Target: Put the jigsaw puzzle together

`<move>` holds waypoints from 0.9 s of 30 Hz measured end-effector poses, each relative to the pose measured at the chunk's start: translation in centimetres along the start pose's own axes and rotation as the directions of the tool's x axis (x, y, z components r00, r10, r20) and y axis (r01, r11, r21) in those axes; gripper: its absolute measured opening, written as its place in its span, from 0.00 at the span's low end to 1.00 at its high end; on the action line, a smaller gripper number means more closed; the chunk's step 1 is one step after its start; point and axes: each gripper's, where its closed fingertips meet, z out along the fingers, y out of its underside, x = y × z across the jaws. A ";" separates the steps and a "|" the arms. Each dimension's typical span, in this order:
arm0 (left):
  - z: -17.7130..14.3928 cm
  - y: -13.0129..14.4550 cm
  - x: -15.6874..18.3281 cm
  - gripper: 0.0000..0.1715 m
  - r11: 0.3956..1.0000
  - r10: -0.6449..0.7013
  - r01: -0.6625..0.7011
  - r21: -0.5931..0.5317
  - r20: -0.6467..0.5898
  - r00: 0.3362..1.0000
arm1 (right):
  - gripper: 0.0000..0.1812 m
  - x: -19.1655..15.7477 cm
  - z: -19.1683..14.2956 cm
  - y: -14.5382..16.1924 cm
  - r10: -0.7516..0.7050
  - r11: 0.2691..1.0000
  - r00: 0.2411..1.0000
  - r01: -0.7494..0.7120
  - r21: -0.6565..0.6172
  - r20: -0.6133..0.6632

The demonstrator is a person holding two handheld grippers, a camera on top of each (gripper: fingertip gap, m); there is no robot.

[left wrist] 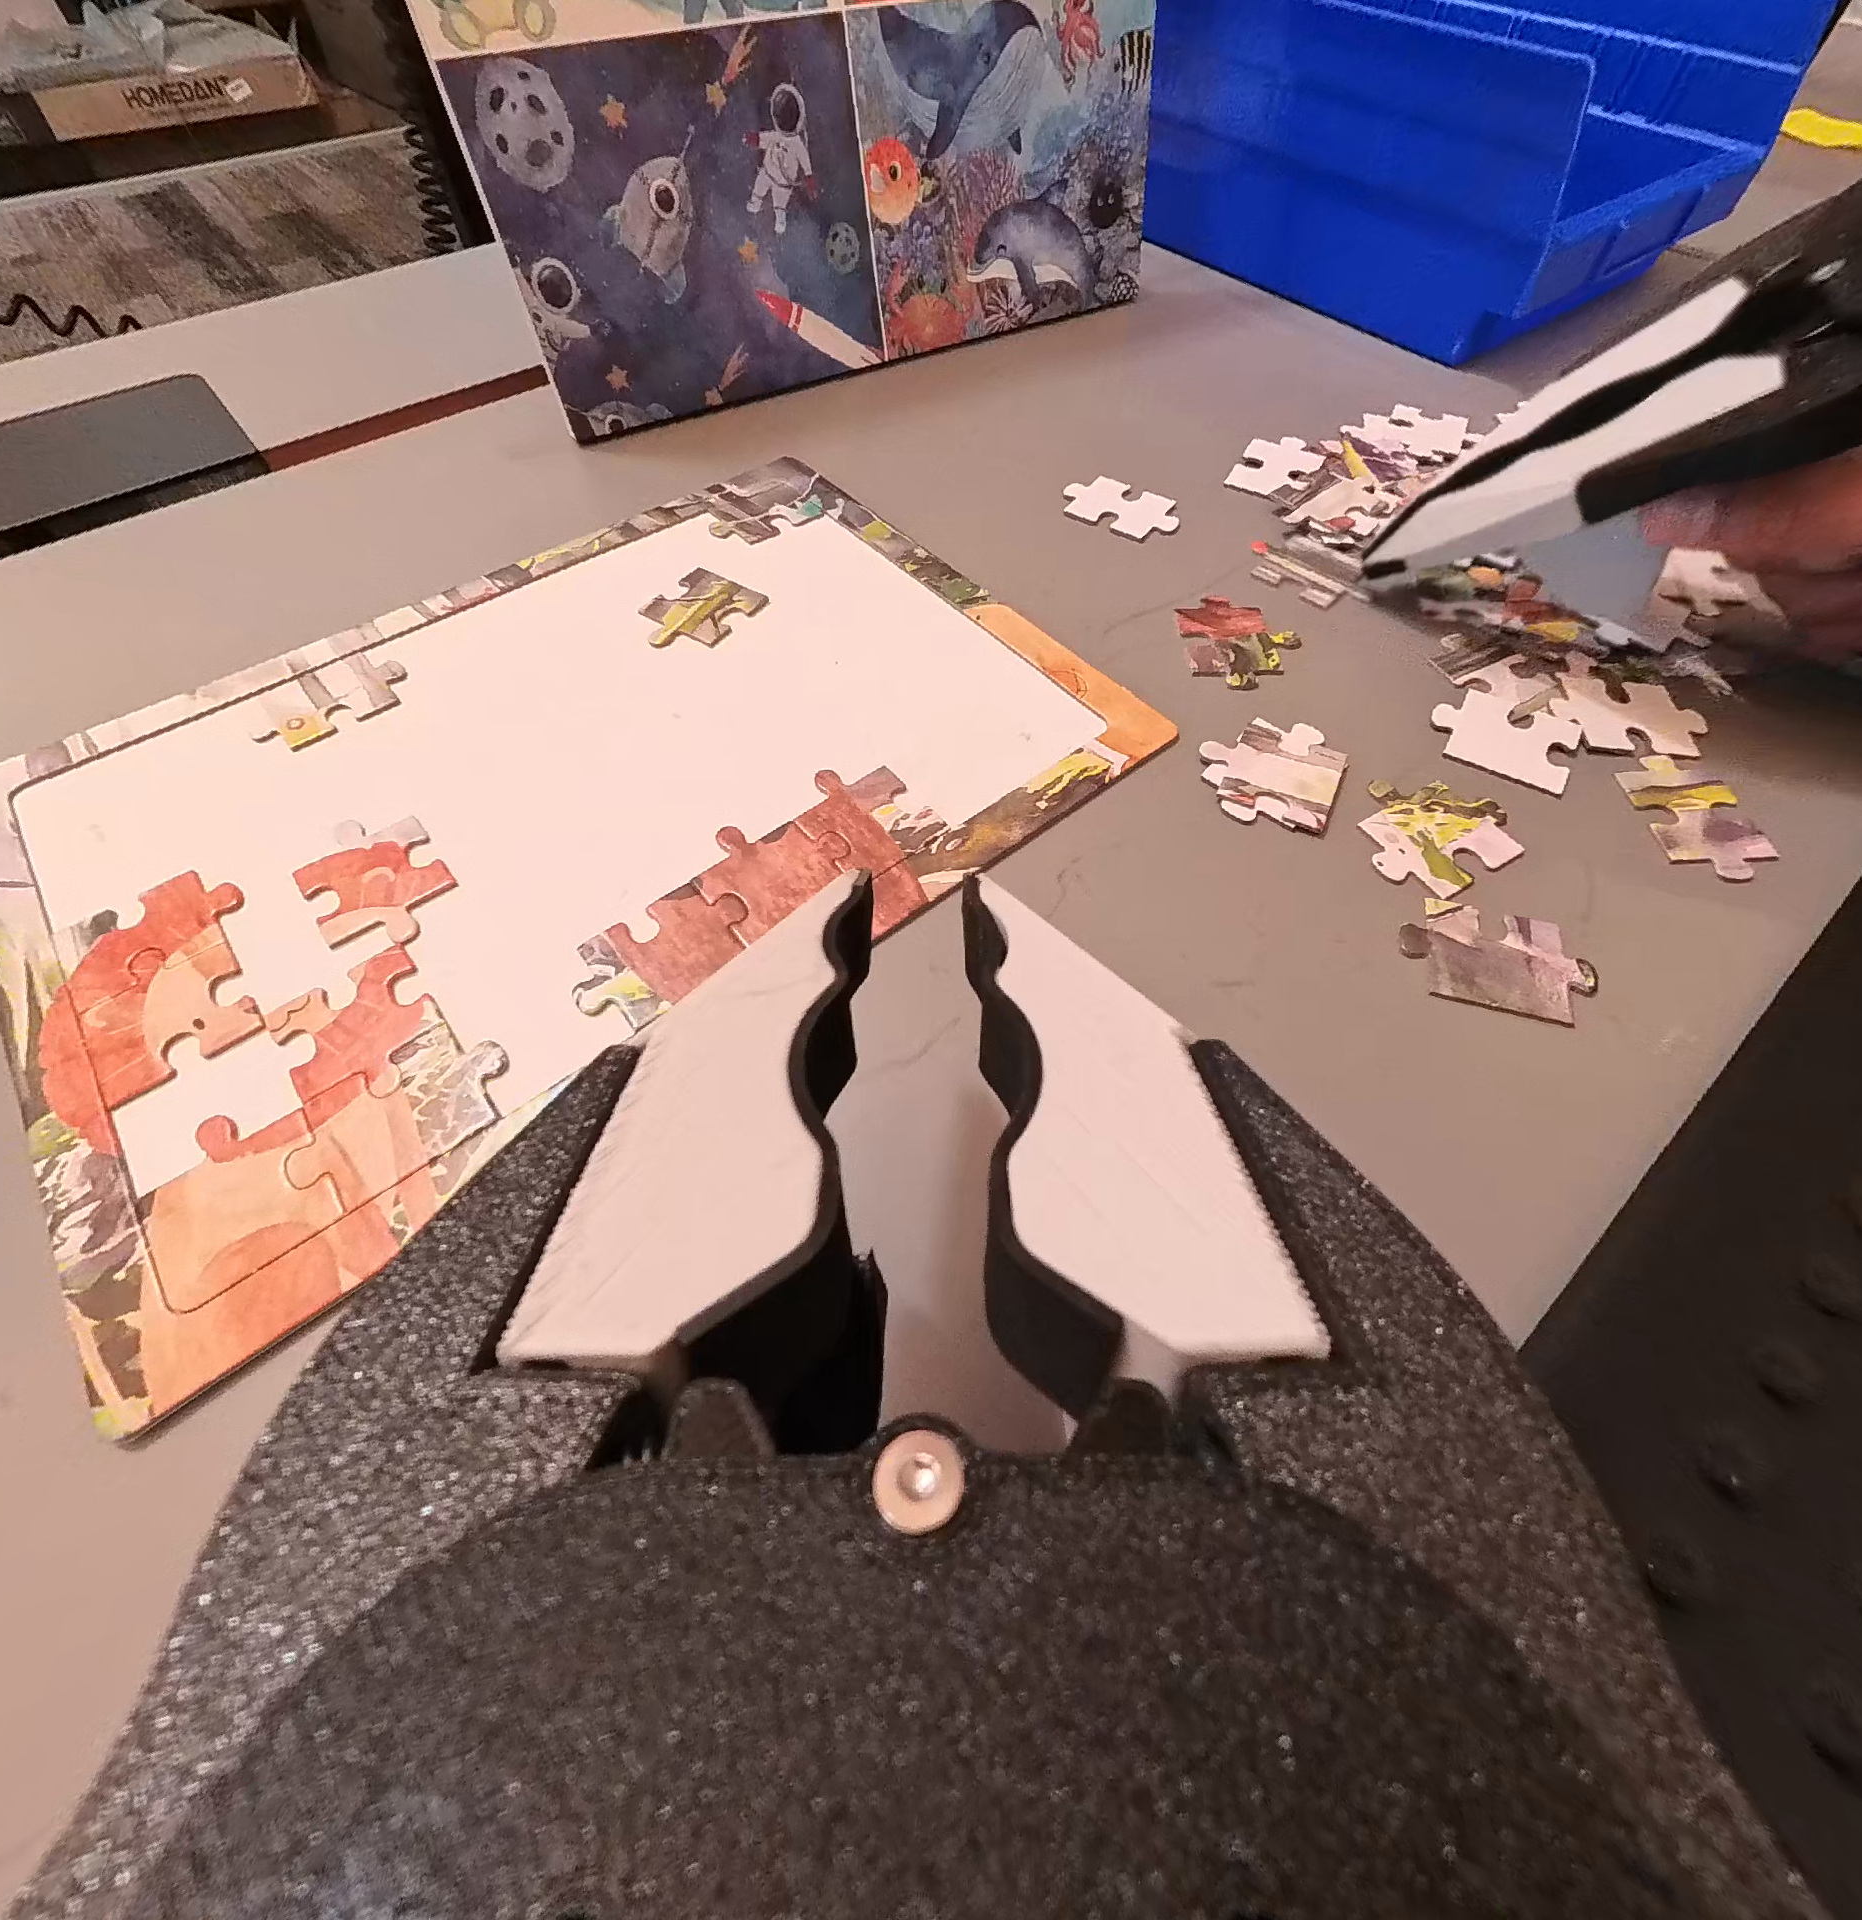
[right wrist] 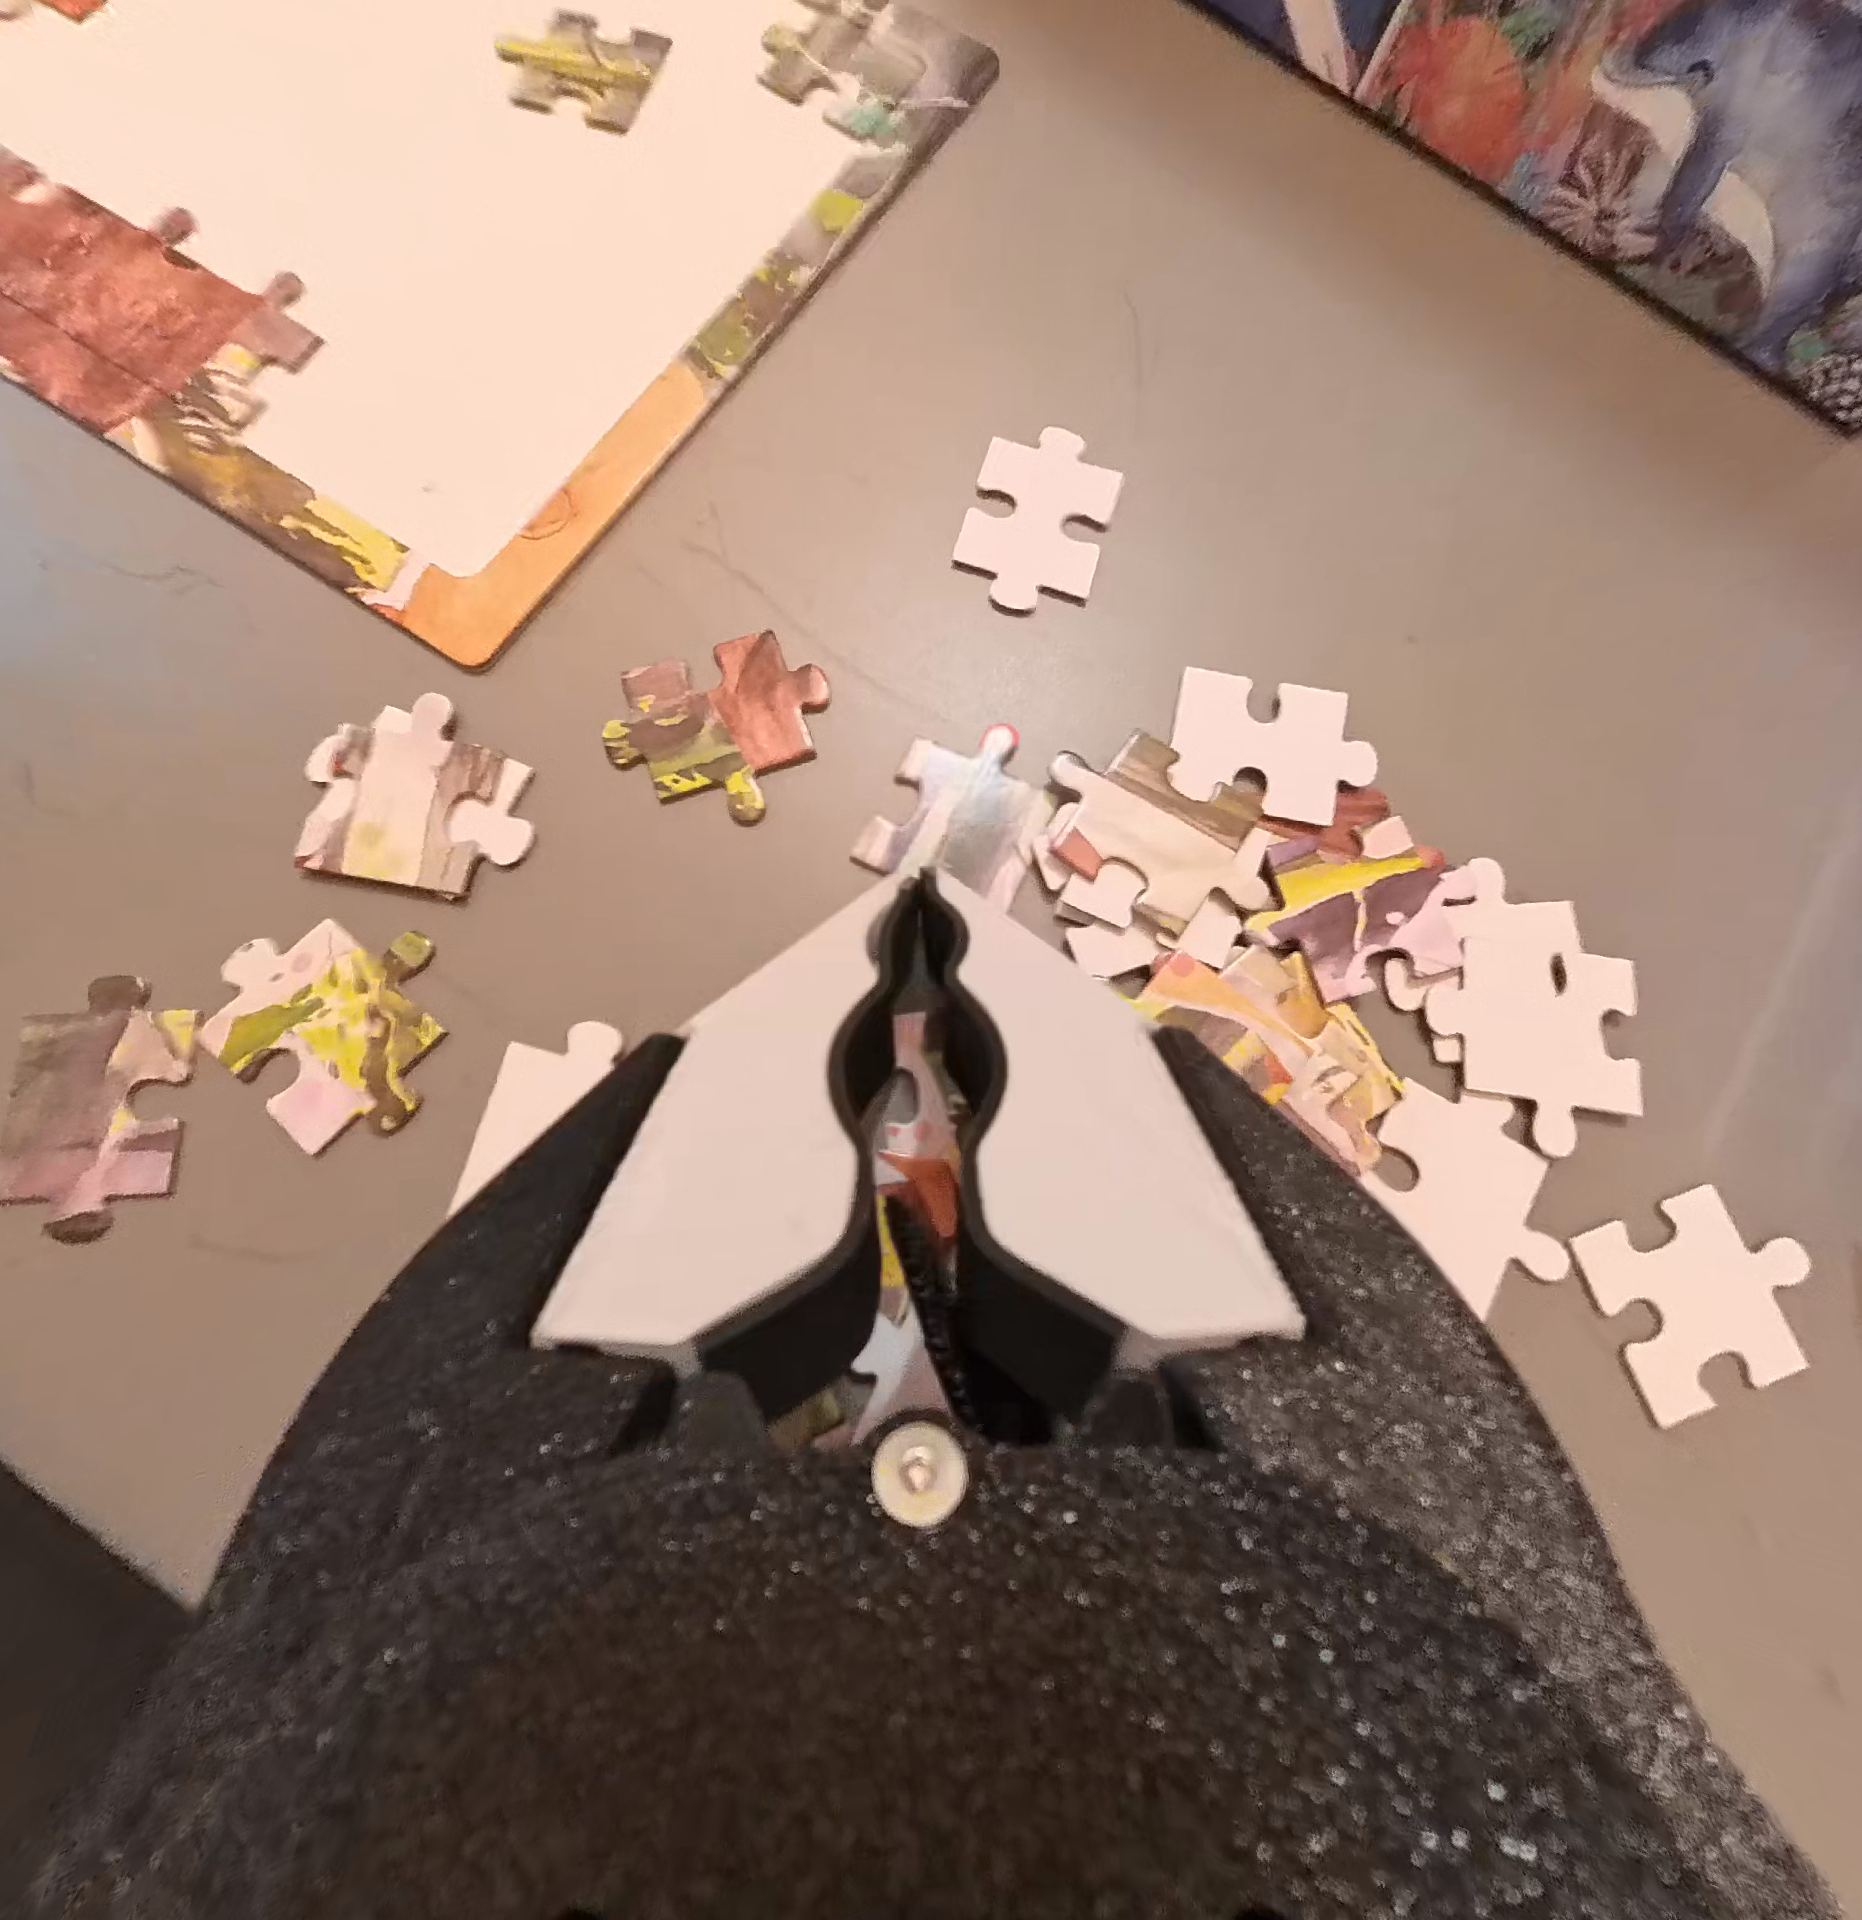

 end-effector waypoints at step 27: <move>0.2 0.3 0.1 0.10 1.000 -0.005 0.005 -0.016 -0.010 1.000 | 0.24 -7.8 -3.1 4.0 -0.270 0.940 0.914 0.318 -0.121 0.303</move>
